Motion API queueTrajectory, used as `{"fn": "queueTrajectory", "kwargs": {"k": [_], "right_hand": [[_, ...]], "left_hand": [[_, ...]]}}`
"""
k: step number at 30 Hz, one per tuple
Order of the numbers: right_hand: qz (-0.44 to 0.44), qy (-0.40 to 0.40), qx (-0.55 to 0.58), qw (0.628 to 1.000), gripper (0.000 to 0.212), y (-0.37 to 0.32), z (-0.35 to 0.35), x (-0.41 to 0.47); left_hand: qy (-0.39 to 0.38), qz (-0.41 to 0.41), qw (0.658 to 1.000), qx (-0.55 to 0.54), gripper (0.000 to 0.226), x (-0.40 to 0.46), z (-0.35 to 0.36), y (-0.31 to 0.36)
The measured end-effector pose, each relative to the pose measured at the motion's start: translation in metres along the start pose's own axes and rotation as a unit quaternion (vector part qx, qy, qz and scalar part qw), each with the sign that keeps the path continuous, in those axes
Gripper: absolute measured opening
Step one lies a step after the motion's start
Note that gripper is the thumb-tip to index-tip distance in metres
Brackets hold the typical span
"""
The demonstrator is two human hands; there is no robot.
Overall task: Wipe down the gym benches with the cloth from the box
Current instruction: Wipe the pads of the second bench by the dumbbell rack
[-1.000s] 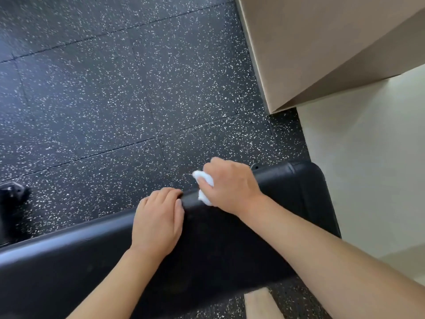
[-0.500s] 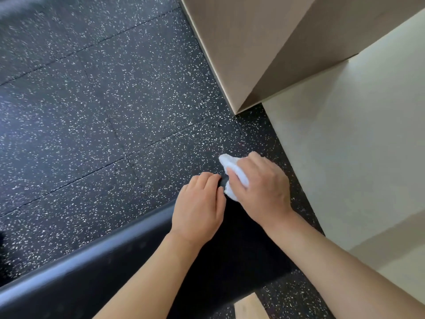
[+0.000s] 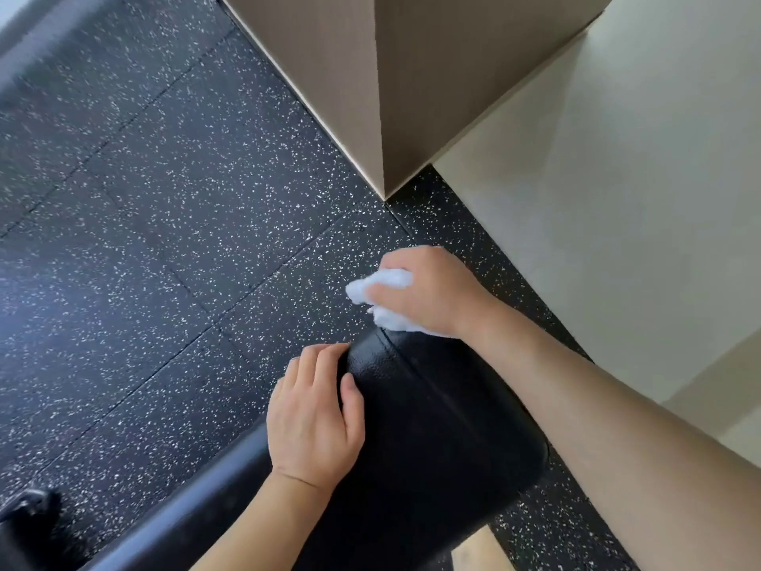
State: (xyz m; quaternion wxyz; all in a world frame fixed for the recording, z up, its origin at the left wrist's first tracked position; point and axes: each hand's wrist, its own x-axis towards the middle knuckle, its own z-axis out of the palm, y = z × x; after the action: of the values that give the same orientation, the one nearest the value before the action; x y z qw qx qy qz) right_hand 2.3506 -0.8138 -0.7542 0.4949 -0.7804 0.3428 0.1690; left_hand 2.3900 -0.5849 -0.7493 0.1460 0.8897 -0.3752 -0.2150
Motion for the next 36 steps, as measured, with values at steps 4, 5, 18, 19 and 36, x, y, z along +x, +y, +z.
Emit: {"fn": "queueTrajectory", "kwargs": {"k": [4, 5, 18, 19, 36], "right_hand": [[-0.004, -0.125, -0.018, 0.992, 0.024, -0.006, -0.002, 0.023], [-0.006, -0.106, 0.004, 0.994, 0.027, 0.000, -0.004, 0.017], [0.048, 0.226, 0.106, 0.967, 0.033, 0.056, 0.033, -0.110], [0.037, 0.222, 0.091, 0.970, 0.033, 0.048, 0.033, -0.097], [0.084, 0.167, 0.203, 0.961, 0.017, 0.110, 0.030, -0.136]], "left_hand": [[0.000, 0.007, 1.000, 0.002, 0.038, 0.000, 0.002, -0.001], [-0.001, 0.008, 1.000, 0.003, 0.038, 0.001, 0.002, -0.001], [0.001, 0.012, 1.000, 0.003, 0.040, 0.001, 0.010, -0.008], [0.004, 0.010, 1.000, -0.002, 0.040, 0.001, 0.008, -0.009], [-0.012, 0.009, 0.999, 0.032, 0.042, 0.003, 0.011, -0.011]]}}
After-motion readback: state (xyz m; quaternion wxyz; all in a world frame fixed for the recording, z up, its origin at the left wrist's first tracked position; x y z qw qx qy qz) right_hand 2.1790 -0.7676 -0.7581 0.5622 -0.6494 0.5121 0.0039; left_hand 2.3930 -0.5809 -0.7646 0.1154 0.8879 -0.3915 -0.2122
